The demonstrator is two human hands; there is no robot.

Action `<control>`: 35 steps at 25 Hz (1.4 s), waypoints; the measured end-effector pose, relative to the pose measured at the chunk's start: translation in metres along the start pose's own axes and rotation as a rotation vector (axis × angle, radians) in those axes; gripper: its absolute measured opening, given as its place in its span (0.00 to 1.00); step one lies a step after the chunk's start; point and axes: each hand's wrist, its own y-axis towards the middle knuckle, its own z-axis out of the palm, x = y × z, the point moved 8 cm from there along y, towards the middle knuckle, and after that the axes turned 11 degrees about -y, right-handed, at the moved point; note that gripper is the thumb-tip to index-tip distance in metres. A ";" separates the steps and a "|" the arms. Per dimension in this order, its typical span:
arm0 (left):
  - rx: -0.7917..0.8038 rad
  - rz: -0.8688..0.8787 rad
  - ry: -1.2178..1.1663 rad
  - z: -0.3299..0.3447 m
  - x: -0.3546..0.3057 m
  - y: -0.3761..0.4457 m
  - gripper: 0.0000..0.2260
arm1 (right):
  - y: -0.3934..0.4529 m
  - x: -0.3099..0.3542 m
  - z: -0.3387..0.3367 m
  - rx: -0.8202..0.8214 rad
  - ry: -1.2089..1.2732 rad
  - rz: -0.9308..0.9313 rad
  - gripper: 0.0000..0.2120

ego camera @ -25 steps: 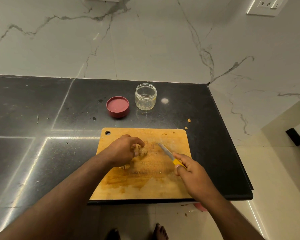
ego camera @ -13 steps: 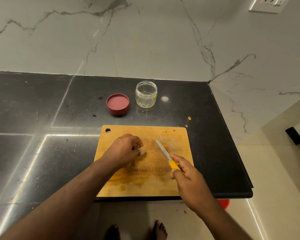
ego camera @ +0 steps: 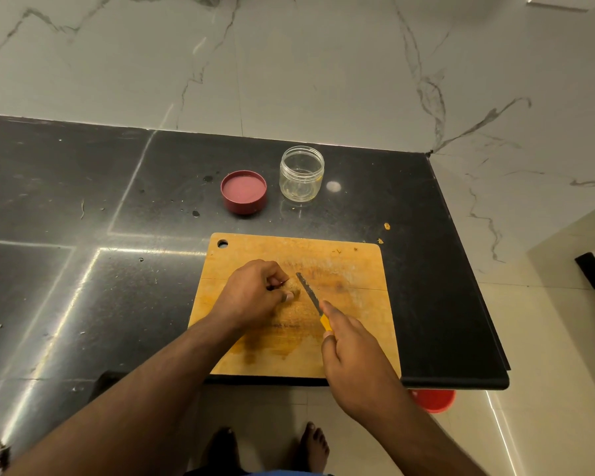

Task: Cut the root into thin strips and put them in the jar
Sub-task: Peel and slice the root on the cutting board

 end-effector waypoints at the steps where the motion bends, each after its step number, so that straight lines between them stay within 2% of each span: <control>1: -0.002 0.000 -0.008 0.000 0.000 -0.001 0.10 | 0.001 0.003 0.001 0.004 -0.025 -0.006 0.24; 15: -0.014 0.058 -0.011 0.001 0.000 -0.004 0.10 | 0.005 0.011 0.011 0.026 -0.208 -0.044 0.26; 30: -0.036 0.082 0.042 0.001 -0.002 -0.004 0.10 | 0.025 0.013 0.015 0.076 -0.223 -0.037 0.27; 35: -0.037 0.076 0.036 -0.001 0.000 -0.003 0.12 | -0.002 0.002 0.017 0.058 -0.198 -0.018 0.26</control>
